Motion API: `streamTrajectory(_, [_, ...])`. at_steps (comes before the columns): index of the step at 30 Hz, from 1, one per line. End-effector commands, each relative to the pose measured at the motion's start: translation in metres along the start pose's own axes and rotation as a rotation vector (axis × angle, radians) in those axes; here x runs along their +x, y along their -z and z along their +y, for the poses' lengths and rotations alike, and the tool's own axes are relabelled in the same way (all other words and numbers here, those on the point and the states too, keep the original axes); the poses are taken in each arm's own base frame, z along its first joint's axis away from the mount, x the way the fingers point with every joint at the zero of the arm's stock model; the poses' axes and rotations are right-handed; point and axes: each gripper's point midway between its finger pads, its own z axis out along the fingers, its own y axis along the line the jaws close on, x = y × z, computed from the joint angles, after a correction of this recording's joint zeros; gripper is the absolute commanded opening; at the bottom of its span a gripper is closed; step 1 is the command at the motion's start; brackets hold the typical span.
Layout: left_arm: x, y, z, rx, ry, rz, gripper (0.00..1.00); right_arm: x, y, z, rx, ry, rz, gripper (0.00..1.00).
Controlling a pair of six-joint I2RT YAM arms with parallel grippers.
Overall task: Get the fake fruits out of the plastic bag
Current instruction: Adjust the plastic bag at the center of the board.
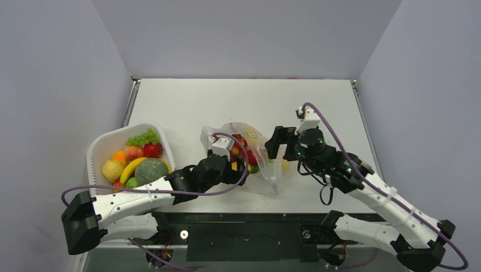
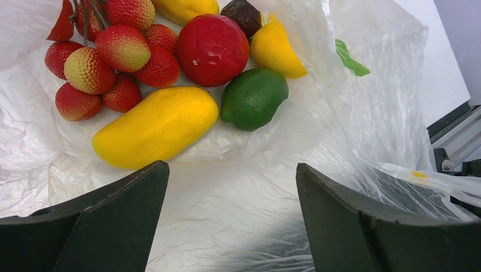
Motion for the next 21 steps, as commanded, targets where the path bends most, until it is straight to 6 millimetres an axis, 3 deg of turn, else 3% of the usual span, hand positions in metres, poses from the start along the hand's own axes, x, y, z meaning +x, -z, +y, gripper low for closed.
streamTrajectory(1, [-0.019,0.008,-0.005,0.029,0.053,-0.089,0.81,0.07,-0.027,0.009,-0.039,0.016,0.308,0.98])
streamTrajectory(6, [-0.016,0.008,-0.004,0.036,0.056,-0.088,0.82,0.095,-0.038,-0.021,0.139,0.018,0.32,0.98])
streamTrajectory(14, [-0.015,0.007,-0.006,0.05,0.055,-0.086,0.82,0.135,-0.041,-0.034,0.292,0.102,0.292,0.98])
streamTrajectory(18, [-0.012,0.007,-0.007,0.056,0.058,-0.078,0.82,0.145,-0.041,-0.046,0.363,0.142,0.251,0.98])
streamTrajectory(21, [-0.011,0.005,-0.008,0.057,0.062,-0.073,0.82,0.148,-0.043,-0.066,0.45,0.173,0.208,0.98])
